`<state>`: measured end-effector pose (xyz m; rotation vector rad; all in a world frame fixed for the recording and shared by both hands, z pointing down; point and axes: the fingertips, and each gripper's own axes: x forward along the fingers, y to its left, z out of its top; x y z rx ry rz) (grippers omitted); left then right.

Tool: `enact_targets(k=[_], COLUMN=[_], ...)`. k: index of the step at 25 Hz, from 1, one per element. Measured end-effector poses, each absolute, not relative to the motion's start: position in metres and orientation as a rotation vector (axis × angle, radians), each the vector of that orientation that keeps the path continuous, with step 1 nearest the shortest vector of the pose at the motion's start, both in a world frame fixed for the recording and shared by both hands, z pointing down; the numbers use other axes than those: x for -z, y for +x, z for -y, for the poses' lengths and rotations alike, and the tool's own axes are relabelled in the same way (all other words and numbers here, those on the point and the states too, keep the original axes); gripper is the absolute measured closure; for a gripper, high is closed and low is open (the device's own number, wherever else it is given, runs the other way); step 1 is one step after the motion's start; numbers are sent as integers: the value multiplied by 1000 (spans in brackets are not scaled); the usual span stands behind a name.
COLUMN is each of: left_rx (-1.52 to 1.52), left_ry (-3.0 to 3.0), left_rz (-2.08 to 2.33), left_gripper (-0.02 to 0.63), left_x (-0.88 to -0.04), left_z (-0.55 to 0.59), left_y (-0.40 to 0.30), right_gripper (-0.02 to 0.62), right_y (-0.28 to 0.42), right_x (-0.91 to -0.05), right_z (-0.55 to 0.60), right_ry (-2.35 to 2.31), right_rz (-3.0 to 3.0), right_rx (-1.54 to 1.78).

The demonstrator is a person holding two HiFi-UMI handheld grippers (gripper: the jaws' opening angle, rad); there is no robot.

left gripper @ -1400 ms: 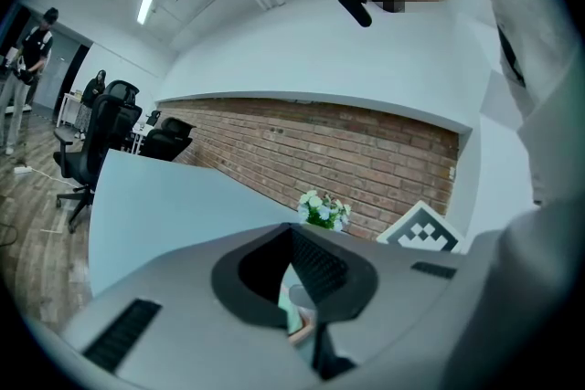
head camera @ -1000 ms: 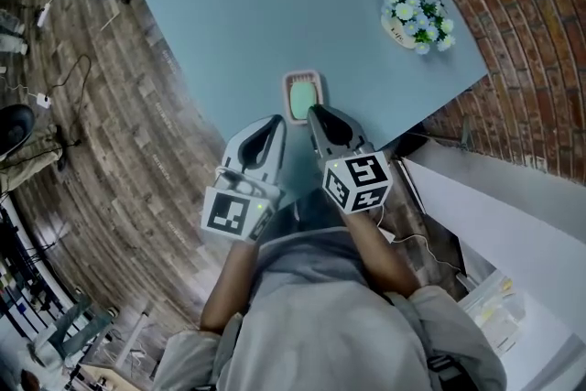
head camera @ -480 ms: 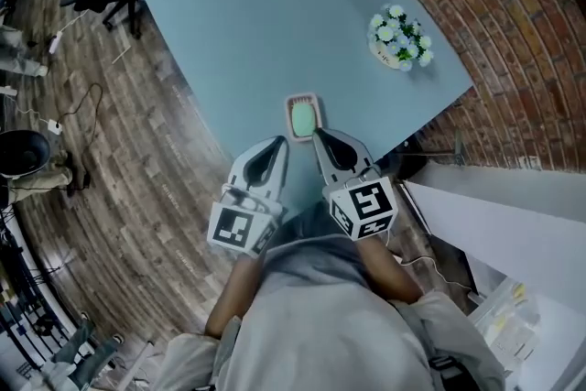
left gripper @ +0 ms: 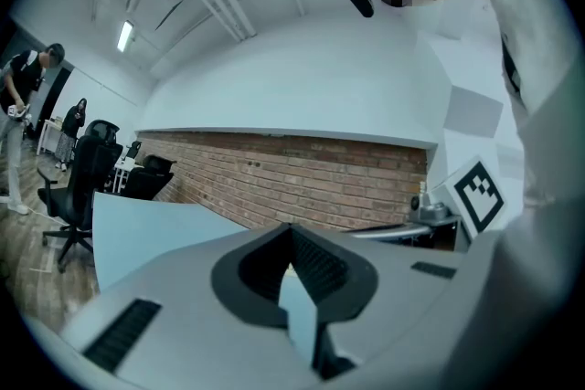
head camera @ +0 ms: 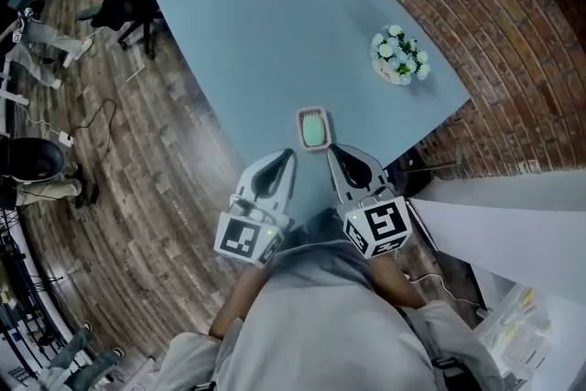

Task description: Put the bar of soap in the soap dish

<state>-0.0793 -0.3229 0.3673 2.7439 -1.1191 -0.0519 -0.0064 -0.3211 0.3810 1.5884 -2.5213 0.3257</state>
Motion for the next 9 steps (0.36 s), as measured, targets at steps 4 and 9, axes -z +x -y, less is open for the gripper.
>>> enact_targets(k=[4, 9], left_rx=[67, 71], left_ry=[2756, 2760], left_rz=[1120, 1111], left_gripper=[603, 603], left_x=[-359, -352], left_z=[313, 302], left_y=[-89, -97], right_gripper=[583, 583], right_y=[-12, -19], right_x=[-364, -354], right_z=[306, 289], right_ry=[1601, 1621], right_rz=[2541, 2540], right_rx=[-284, -265])
